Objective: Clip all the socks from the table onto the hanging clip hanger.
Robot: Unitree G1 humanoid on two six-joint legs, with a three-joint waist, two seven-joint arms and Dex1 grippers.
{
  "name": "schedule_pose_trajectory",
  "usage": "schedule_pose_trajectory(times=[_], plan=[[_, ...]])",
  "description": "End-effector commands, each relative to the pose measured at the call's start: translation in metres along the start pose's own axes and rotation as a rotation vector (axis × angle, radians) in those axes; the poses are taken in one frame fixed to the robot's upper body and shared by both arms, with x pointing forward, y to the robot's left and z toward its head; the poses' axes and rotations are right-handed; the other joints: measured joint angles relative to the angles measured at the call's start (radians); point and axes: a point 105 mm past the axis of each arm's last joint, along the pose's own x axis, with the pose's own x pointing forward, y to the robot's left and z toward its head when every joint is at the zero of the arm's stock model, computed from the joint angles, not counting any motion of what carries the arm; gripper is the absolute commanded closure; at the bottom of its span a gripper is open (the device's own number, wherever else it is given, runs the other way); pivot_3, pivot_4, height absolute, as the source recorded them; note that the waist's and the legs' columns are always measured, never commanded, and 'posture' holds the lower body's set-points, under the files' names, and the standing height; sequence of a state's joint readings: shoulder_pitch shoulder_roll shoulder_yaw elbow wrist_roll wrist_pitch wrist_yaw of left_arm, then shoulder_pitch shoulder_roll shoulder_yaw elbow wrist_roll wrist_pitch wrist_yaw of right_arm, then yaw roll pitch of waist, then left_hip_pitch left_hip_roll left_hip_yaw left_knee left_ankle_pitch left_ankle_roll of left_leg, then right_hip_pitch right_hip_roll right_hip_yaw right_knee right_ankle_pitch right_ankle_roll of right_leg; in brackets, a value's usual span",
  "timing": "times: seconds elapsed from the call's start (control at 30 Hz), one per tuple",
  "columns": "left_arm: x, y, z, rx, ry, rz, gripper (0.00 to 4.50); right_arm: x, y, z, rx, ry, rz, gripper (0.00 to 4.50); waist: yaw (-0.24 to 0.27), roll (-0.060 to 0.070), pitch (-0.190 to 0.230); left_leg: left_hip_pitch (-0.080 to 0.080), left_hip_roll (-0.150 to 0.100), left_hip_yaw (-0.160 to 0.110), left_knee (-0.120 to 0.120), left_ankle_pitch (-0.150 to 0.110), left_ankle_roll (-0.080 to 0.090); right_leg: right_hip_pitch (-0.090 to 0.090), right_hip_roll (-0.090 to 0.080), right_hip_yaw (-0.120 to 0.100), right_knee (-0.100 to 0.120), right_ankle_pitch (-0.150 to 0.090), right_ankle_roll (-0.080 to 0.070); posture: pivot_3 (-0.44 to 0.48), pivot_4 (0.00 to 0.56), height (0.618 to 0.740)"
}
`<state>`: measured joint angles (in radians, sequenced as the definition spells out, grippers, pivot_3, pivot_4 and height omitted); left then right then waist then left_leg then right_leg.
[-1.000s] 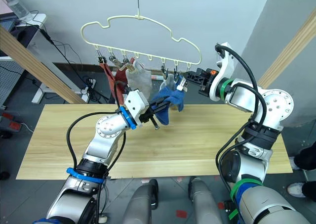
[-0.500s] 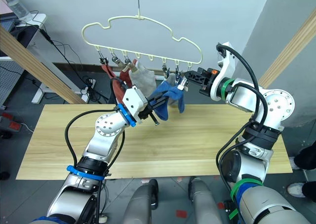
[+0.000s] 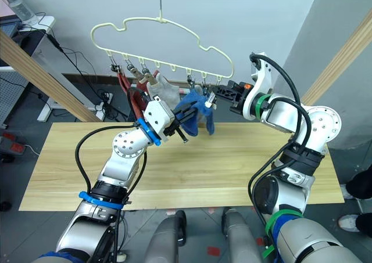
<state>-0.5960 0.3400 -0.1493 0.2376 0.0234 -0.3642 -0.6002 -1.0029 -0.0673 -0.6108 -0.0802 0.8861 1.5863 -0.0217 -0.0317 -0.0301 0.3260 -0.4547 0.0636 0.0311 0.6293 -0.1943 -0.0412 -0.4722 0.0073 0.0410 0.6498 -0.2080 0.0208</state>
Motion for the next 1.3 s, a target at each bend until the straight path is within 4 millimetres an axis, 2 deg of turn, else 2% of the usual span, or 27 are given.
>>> schedule_pose_trajectory(times=[0.03,0.07,0.17,0.43,0.5,0.53,0.6,0.63,0.73,0.83,0.9,0.97,1.1,1.23,1.3], plan=[[0.003,0.002,0.012,0.034,-0.05,0.011,4.48,-0.004,0.005,0.003,-0.022,-0.009,0.014,4.5,0.0,0.0,0.0,0.0,0.0,0.0,0.0,0.0,0.0,0.0,0.0,0.0,0.0,0.0,0.0,-0.042,0.355,0.74],[0.003,0.002,0.012,0.035,-0.051,0.01,4.48,-0.004,0.005,0.003,-0.021,-0.008,0.016,4.5,0.0,0.0,0.0,0.0,0.0,0.0,0.0,0.0,0.0,0.0,0.0,0.0,0.0,0.0,0.0,-0.042,0.355,0.74],[0.004,0.002,0.012,0.036,-0.054,0.009,4.5,-0.004,0.006,0.002,-0.02,-0.006,0.019,3.73,0.0,0.0,0.0,0.0,0.0,0.0,0.0,0.0,0.0,0.0,0.0,0.0,0.0,0.0,0.0,-0.041,0.354,0.74],[0.005,0.0,0.008,0.025,-0.039,-0.012,4.5,-0.006,0.003,0.002,-0.016,-0.007,0.018,0.85,-0.001,0.0,0.0,0.0,0.0,0.0,0.0,0.0,0.0,0.0,0.0,0.0,0.0,0.0,0.0,-0.046,0.353,0.74],[0.006,-0.005,0.005,0.001,-0.026,-0.031,4.5,-0.019,-0.004,0.011,0.001,-0.054,0.014,0.16,-0.001,0.0,0.0,0.0,0.0,0.0,0.0,0.0,0.0,0.0,0.0,0.0,0.0,0.0,0.0,-0.054,0.351,0.74],[0.008,-0.007,0.004,-0.018,-0.02,-0.036,4.5,-0.025,-0.007,0.015,0.011,-0.078,0.015,0.02,0.001,0.0,0.0,0.0,0.0,0.0,0.0,0.0,0.0,0.0,0.0,0.0,0.0,0.0,0.0,-0.054,0.351,0.74],[0.014,-0.012,0.002,-0.095,-0.004,-0.059,4.5,-0.042,-0.009,0.017,-0.034,-0.086,0.032,0.02,0.007,0.0,0.0,-0.001,0.0,0.0,0.0,0.0,0.0,0.0,0.0,-0.001,0.0,0.0,0.0,-0.068,0.353,0.74],[0.015,-0.013,0.0,-0.113,0.004,-0.064,3.97,-0.047,-0.009,0.015,-0.061,-0.075,0.038,0.0,0.008,0.0,0.0,-0.002,-0.001,-0.001,0.0,0.0,0.0,0.0,-0.001,-0.001,-0.001,0.0,0.0,-0.075,0.352,0.74],[0.022,-0.022,-0.007,-0.207,0.05,-0.102,3.13,-0.065,-0.013,0.018,-0.12,-0.082,0.003,0.0,-0.001,0.0,0.0,-0.003,-0.001,0.0,0.001,0.0,0.0,0.0,-0.001,0.0,-0.003,0.001,0.001,-0.09,0.353,0.74],[0.021,-0.024,-0.009,-0.255,0.07,-0.12,2.3,-0.075,-0.018,0.017,-0.201,-0.075,-0.051,0.0,-0.015,0.0,0.0,-0.003,-0.001,0.0,0.001,0.0,0.0,-0.001,0.0,0.001,-0.002,0.001,0.001,-0.093,0.351,0.74],[0.014,-0.023,-0.013,-0.326,0.095,-0.119,1.72,-0.079,-0.023,0.007,-0.288,-0.03,-0.081,0.0,-0.022,0.0,0.0,-0.003,0.0,-0.001,0.0,0.0,0.0,-0.001,0.001,0.0,-0.001,0.001,0.001,-0.091,0.35,0.74],[-0.004,-0.018,-0.019,-0.434,0.136,-0.1,1.13,-0.079,-0.027,-0.009,-0.425,0.026,-0.095,0.0,-0.031,0.0,0.0,-0.001,0.001,-0.001,0.0,0.0,0.0,-0.001,0.003,0.0,-0.001,0.001,0.001,-0.091,0.35,0.74],[-0.069,0.004,-0.034,-0.693,0.274,0.031,0.04,-0.073,-0.038,-0.039,-0.671,0.09,-0.062,0.0,-0.055,0.0,0.0,0.001,0.002,-0.001,0.0,0.0,0.0,-0.001,0.004,0.003,0.0,0.0,0.002,-0.05,0.349,0.74],[-0.121,0.017,-0.028,-0.775,0.365,0.111,0.01,-0.074,-0.044,-0.05,-0.843,0.079,0.019,0.0,-0.046,-0.001,0.001,0.003,0.003,-0.001,0.001,0.0,-0.001,-0.001,0.005,0.002,0.005,0.0,0.002,0.016,0.343,0.74],[-0.148,0.026,-0.025,-0.762,0.418,0.16,0.01,-0.074,-0.042,-0.055,-0.875,0.077,0.069,0.0,-0.038,-0.002,0.001,0.004,0.003,-0.001,0.002,0.001,-0.001,-0.001,0.005,0.002,0.006,0.0,0.001,0.016,0.343,0.74]])
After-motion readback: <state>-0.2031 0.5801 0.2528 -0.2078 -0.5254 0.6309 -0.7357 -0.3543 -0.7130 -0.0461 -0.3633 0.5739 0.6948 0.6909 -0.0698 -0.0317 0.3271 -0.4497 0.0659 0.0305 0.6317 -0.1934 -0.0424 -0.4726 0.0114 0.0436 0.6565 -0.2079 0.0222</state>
